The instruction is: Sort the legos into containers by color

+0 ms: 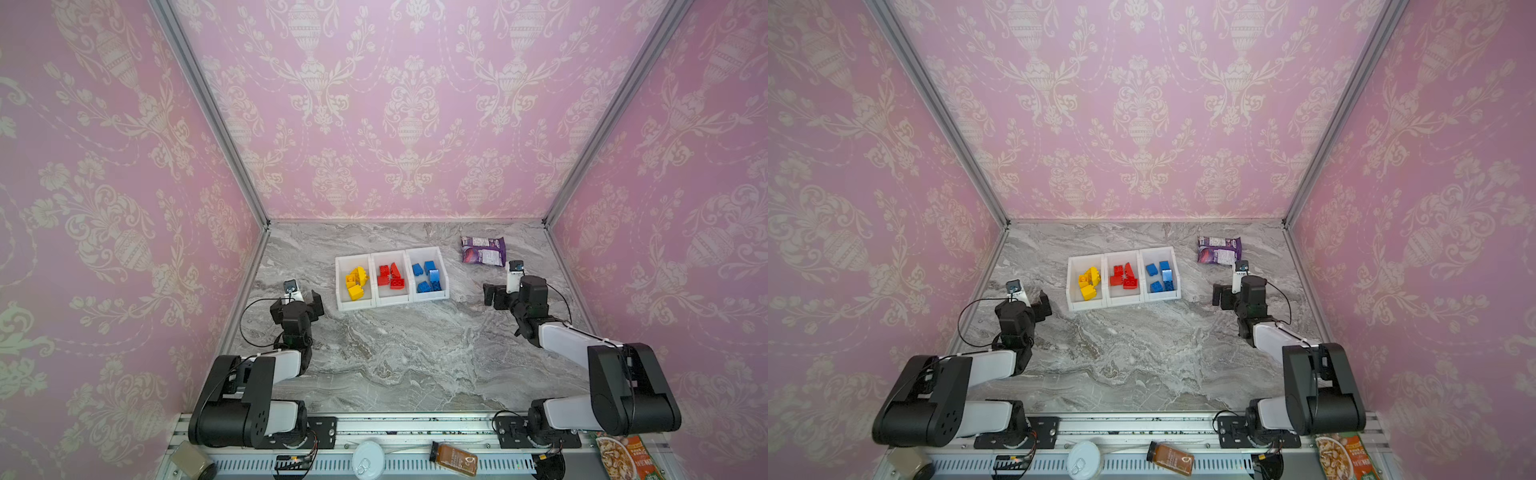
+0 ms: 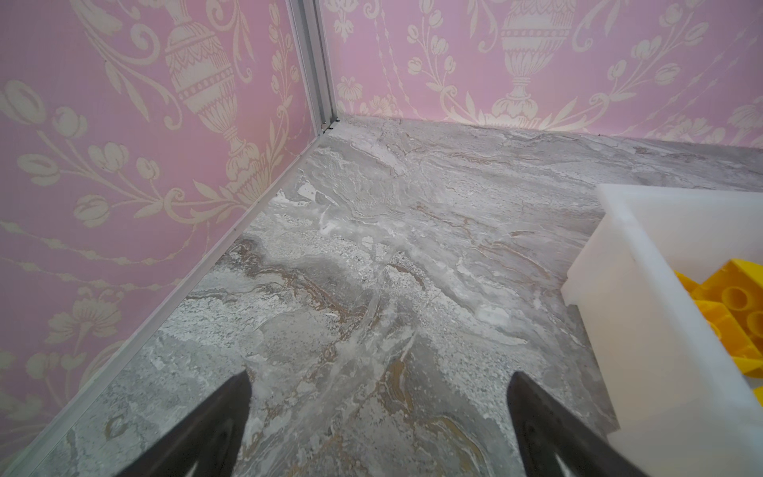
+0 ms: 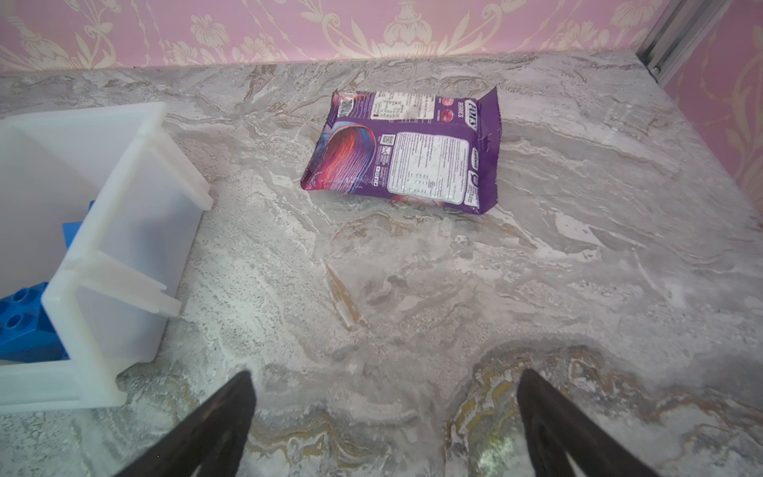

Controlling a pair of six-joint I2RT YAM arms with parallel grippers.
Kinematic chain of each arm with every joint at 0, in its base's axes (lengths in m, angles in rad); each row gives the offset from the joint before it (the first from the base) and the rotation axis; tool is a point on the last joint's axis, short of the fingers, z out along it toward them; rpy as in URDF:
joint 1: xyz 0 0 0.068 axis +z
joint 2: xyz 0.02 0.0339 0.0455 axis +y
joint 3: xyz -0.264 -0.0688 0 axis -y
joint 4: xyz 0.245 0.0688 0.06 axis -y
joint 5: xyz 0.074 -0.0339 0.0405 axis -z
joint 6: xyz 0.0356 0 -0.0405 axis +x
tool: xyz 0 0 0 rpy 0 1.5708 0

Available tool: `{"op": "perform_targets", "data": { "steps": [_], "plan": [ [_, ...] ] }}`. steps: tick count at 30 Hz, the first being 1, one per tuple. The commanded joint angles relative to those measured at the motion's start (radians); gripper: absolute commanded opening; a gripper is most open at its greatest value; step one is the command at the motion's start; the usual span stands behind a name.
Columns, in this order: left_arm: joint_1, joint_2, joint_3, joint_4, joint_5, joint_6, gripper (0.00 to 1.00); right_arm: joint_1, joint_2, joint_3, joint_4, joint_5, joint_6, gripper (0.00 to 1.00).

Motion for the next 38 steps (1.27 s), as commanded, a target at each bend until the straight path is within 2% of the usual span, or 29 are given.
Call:
{"op": "perform_targets", "data": {
  "steps": [1, 6, 9, 19, 27, 38],
  "plan": [
    [0.027, 0.083, -0.004, 0.187, 0.050, 0.023, 0.99, -0.003, 0.018, -0.033, 0.163, -0.008, -0.018, 1.00],
    [0.029, 0.255, -0.026, 0.413, 0.082, 0.029, 0.98, -0.003, 0.032, -0.056, 0.235, -0.015, -0.037, 1.00],
    [0.029, 0.286, -0.043, 0.480, 0.083, 0.029, 0.98, -0.004, 0.060, -0.082, 0.303, -0.019, -0.039, 1.00],
    [0.029, 0.291, -0.038, 0.471, 0.089, 0.031, 0.98, 0.001, 0.140, -0.155, 0.514, -0.029, -0.050, 1.00],
    [0.029, 0.288, -0.030, 0.455, 0.085, 0.029, 0.98, 0.026, 0.139, -0.167, 0.539, 0.086, -0.044, 1.00],
    [0.029, 0.285, -0.027, 0.446, 0.079, 0.028, 0.99, 0.038, 0.141, -0.161, 0.525, 0.129, -0.043, 1.00]
  ]
}}
